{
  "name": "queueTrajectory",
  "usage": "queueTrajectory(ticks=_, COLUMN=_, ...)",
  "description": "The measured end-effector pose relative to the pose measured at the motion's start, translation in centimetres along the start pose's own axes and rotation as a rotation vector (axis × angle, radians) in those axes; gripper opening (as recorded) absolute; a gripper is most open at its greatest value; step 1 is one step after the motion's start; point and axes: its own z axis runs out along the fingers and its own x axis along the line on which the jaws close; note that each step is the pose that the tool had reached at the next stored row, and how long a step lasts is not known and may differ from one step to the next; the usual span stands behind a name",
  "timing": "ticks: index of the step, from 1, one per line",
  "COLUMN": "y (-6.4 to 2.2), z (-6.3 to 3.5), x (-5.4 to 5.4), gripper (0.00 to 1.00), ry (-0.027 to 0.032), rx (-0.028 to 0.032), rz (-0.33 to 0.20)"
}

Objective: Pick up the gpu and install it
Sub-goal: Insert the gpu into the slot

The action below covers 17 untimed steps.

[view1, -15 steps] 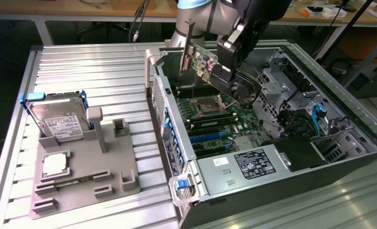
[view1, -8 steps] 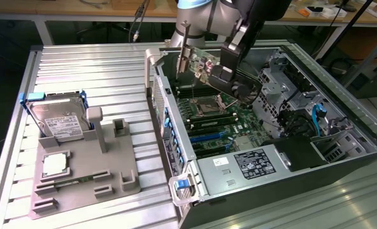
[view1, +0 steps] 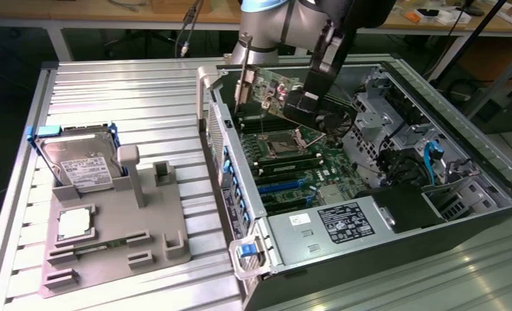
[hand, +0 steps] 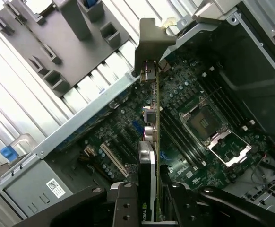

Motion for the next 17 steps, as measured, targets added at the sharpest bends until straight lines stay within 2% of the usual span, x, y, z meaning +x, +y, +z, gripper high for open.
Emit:
queueTrajectory(ticks=3, y=0.00, z=0.00, x=0.00, gripper=0.27, ry=0.0017, rx=-0.0015, rz=-0.045)
queueTrajectory(ticks=6, y=0.00, z=0.00, x=0.00, gripper=0.27, ry=0.0045, rx=-0.0039, rz=-0.118)
queueTrajectory(ticks=10, y=0.00, z=0.00, x=0.00, gripper=0.27, ry=0.0071, rx=-0.0063, rz=-0.188)
queueTrajectory(ticks=17, y=0.00, z=0.00, x=0.00, gripper=0.27, ry=0.0099, rx=-0.0088, rz=-0.264)
